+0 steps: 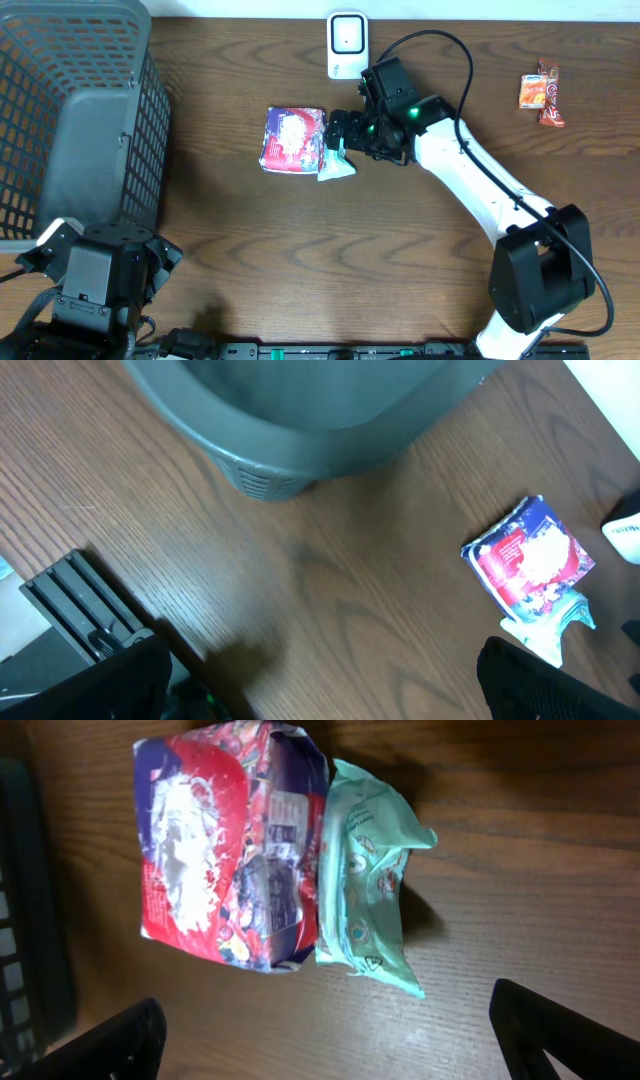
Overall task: Scan the item barcode
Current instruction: 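Move the right gripper back to the mint-green wipes pack, then grasp the mint-green wipes pack with the right gripper and lift it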
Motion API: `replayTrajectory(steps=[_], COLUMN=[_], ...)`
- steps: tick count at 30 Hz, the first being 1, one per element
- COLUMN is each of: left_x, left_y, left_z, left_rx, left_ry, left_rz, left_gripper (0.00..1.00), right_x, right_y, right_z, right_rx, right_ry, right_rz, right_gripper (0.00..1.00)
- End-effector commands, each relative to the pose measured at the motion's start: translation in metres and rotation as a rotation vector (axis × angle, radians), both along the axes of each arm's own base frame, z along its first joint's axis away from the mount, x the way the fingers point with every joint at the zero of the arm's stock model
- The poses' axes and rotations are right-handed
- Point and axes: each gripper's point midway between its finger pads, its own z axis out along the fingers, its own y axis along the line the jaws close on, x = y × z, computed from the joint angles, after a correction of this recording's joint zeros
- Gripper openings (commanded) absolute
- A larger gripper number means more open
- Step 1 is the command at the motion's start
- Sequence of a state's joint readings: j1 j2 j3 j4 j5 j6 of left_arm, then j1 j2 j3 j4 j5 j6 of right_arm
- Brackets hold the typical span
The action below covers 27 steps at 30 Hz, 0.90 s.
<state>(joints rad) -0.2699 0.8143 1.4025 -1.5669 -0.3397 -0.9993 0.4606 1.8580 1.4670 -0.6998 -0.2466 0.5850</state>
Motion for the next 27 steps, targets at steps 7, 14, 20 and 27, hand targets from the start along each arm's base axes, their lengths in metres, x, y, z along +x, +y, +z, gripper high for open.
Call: replayTrajectory(steps=[7,14,20,27], left_x=[0.0,0.0,0.0,0.0], left_y=[0.002,0.002,0.002,0.002], left_z=[0.001,0.001,0.001,0.001], left_rx=[0.004,0.003,0.004,0.004], left_ry=[-0.004,-0.004,-0.004,-0.004], left_rz=[0.021,0.021,0.021,0.021], left_gripper=[0.98,0.98,0.98,0.98], right_x=[-0.003,0.002,0.008,0.006], right_y=[-0.016,-0.013,-0.01,-0.007], right_z=[-0.032,-0.039,-0.04,-0.063], right_rx=[-0.085,-0.063,-0.032,-0.032], right_ry=[0.005,-0.028,-0.055,-0.024], right_rz=[-0.045,-0.054,-0.081,-0.098], right_gripper=[0.99,0.95,0.83,0.75])
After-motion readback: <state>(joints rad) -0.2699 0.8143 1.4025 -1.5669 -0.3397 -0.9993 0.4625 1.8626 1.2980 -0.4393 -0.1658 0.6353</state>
